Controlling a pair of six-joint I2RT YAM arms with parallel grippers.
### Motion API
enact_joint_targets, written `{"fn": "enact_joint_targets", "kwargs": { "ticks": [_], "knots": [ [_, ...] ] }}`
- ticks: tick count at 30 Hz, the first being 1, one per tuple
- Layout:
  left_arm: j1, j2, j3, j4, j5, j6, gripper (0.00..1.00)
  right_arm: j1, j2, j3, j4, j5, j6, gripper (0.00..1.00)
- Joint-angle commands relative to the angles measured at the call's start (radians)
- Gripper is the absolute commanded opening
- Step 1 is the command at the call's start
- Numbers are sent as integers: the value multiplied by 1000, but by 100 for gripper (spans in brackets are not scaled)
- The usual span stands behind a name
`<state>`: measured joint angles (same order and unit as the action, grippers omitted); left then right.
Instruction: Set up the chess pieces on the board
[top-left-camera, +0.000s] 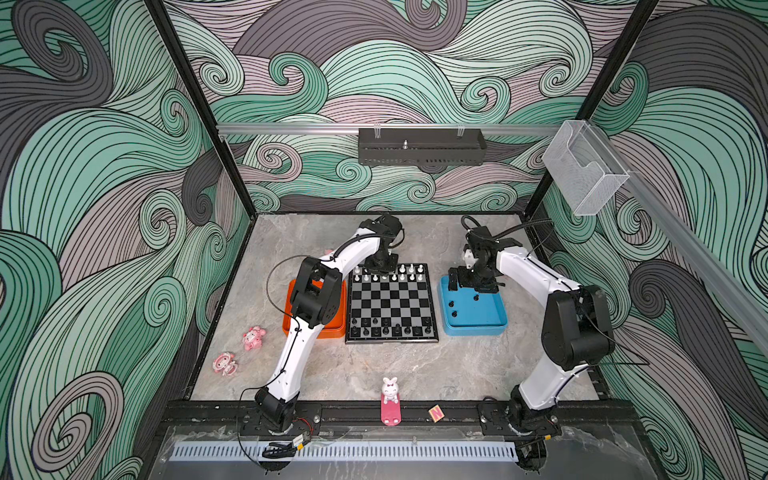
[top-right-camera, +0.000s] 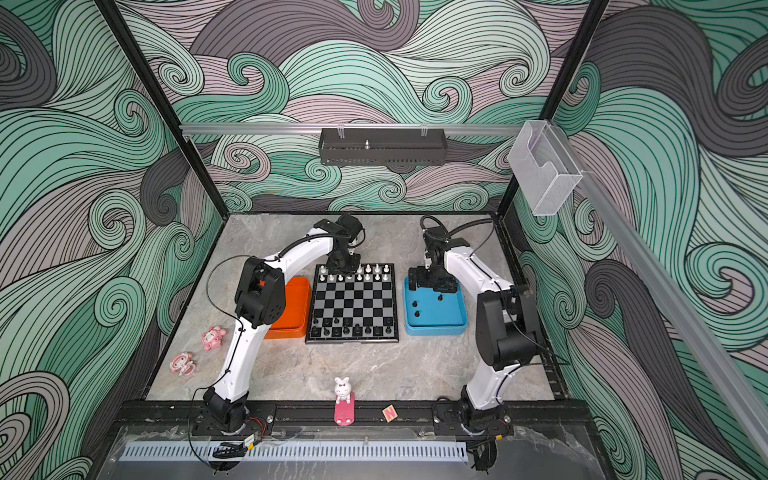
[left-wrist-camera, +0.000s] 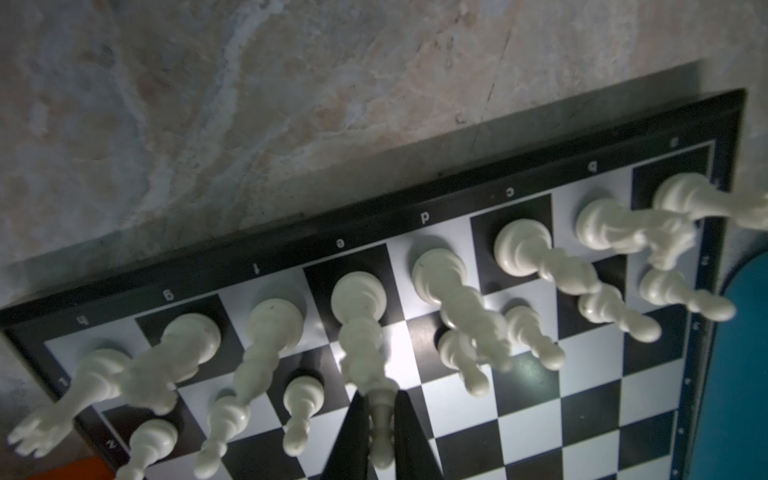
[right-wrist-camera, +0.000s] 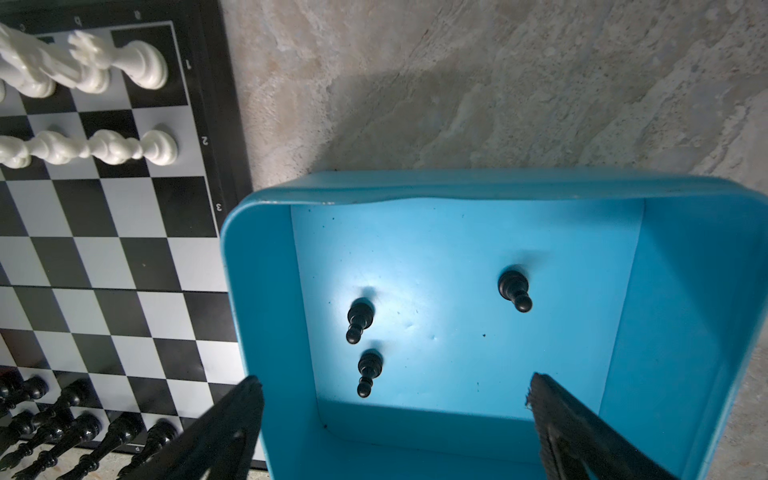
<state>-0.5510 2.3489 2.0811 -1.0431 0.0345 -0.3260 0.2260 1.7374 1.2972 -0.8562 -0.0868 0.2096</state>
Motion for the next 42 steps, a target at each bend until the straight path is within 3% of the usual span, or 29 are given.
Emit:
{"fn": "enact_joint_targets", "kwargs": {
  "ticks": [1,42],
  "knots": [
    [-6,23,33,-5,-1,-8,16,-4,12,-6,-6,-4,-12,100],
    [-7,36,38,12,11,-27,20,-6,22,-5,-6,-9,-15,100]
  ]
}}
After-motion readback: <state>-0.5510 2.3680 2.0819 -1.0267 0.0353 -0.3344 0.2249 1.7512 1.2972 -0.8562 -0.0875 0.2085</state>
